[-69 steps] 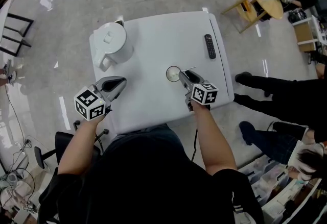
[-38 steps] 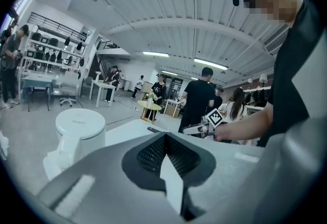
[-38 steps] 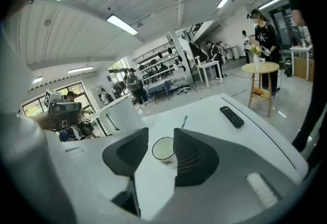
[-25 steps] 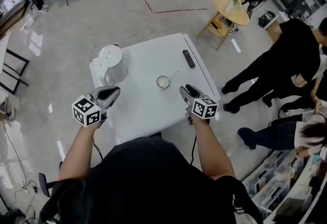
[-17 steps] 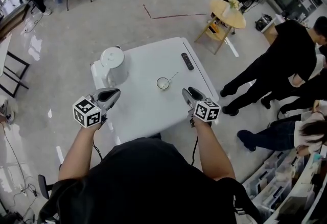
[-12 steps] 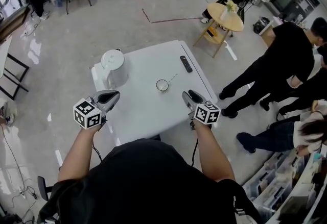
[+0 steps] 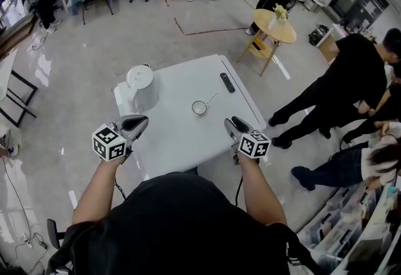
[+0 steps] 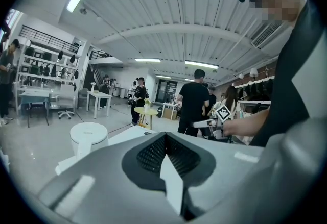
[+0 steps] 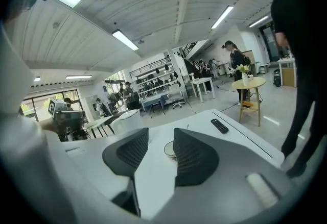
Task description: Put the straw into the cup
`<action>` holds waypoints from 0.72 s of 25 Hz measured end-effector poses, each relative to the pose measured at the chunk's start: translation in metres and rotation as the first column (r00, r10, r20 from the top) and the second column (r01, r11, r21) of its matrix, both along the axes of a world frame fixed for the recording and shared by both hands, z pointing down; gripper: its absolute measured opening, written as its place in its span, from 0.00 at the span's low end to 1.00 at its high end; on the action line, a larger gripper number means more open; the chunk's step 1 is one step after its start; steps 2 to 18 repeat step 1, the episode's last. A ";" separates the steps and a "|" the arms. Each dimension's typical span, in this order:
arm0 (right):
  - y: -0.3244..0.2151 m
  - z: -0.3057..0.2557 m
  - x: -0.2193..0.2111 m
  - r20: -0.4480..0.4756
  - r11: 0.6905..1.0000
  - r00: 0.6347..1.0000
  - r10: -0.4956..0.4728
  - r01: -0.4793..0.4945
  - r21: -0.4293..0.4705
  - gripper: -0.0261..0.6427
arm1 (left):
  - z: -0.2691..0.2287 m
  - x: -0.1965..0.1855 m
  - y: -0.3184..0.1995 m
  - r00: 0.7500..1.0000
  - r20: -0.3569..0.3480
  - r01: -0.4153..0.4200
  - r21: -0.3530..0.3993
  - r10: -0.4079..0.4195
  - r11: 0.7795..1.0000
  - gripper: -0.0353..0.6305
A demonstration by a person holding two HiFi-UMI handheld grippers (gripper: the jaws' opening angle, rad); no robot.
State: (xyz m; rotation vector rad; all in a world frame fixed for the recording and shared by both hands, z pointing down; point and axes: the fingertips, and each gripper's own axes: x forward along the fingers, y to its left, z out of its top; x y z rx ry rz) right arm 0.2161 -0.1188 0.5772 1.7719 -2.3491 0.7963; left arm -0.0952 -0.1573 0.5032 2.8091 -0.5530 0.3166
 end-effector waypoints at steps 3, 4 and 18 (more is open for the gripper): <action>0.002 0.000 -0.001 0.001 1.000 1.000 -0.001 0.001 0.000 0.31 | 0.000 0.000 0.002 1.000 0.001 0.000 -0.001 0.000 1.000 0.05; 0.002 0.000 -0.001 0.001 1.000 1.000 -0.001 0.001 0.000 0.31 | 0.000 0.000 0.002 1.000 0.001 0.000 -0.001 0.000 1.000 0.05; 0.002 0.000 -0.001 0.001 1.000 1.000 -0.001 0.001 0.000 0.31 | 0.000 0.000 0.002 1.000 0.001 0.000 -0.001 0.000 1.000 0.05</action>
